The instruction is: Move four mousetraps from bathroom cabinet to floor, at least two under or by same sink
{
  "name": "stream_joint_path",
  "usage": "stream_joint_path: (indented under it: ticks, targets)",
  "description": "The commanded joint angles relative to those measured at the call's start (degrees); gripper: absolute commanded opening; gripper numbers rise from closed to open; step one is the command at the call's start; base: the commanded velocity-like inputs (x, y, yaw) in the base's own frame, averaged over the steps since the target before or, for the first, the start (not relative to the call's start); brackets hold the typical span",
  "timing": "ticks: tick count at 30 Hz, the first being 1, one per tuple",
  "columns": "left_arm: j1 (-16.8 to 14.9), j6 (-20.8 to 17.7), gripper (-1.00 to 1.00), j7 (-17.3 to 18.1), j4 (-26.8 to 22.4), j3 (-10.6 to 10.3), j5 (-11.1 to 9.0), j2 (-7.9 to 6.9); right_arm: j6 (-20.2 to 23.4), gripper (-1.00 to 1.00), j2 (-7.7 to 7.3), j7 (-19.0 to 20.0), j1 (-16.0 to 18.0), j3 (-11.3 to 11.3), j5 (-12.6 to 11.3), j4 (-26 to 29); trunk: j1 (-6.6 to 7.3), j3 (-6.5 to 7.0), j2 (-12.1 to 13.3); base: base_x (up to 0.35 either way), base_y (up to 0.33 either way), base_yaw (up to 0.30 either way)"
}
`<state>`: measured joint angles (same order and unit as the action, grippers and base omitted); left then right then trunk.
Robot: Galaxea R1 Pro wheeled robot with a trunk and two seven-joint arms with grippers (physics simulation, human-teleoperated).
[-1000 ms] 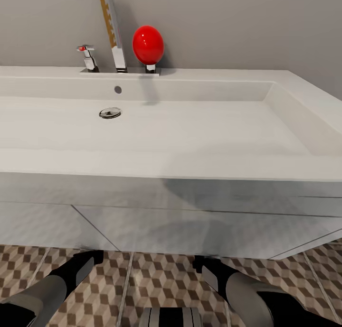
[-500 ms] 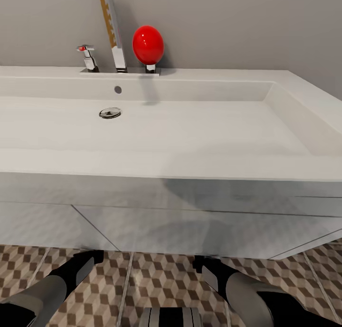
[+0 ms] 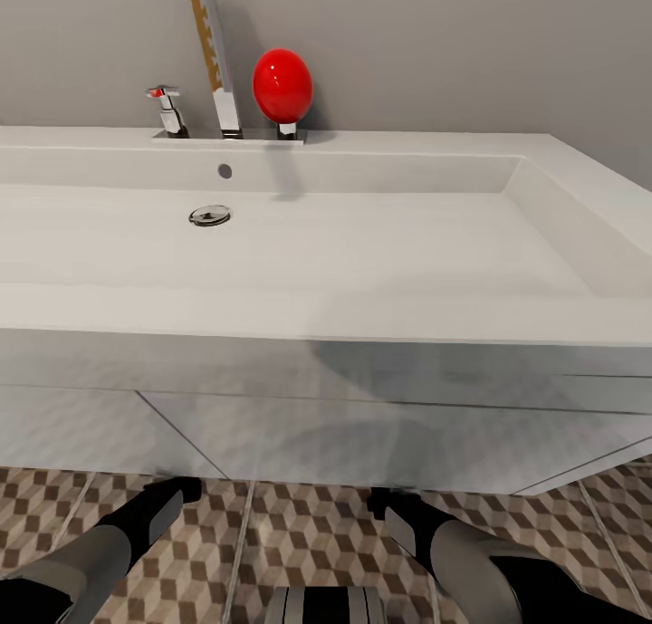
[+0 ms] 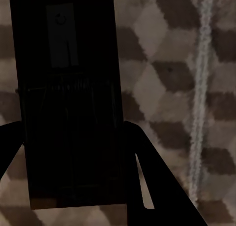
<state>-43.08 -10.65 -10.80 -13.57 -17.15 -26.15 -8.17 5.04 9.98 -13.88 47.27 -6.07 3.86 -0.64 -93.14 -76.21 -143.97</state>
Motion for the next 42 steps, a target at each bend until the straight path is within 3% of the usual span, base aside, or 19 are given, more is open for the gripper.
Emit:
stream_joint_path:
  ticks: [1, 7, 33, 42]
  targets:
    - [-0.1, -0.5, -1.00, -0.4, -0.4, -0.8, -0.1, 0.13, 0.0, -1.00, 0.02, -0.3, 0.1, -0.2, 0.4, 4.2, 0.02, -0.02, 0.0, 0.000, 0.000, 0.000]
    - [-0.3, -0.7, -1.00, -0.4, -0.3, -0.8, -0.1, 1.17, -0.4, -1.00, 0.02, -0.2, 0.1, -0.1, 0.4, 4.2, 0.02, -0.02, 0.0, 0.000, 0.000, 0.000]
    - [-0.3, -1.4, -1.00, 0.5, 0.0, -1.0, -0.1, 1.44, -0.5, -1.00, 0.02, -0.3, 0.1, -0.1, 0.4, 4.2, 0.02, -0.02, 0.0, 0.000, 0.000, 0.000]
    - [-0.4, -1.4, -1.00, 0.5, 2.8, -1.0, -0.1, 2.27, -0.5, -1.00, 0.02, -0.3, 0.1, -0.1, 0.4, 4.2, 0.02, -0.02, 0.0, 0.000, 0.000, 0.000]
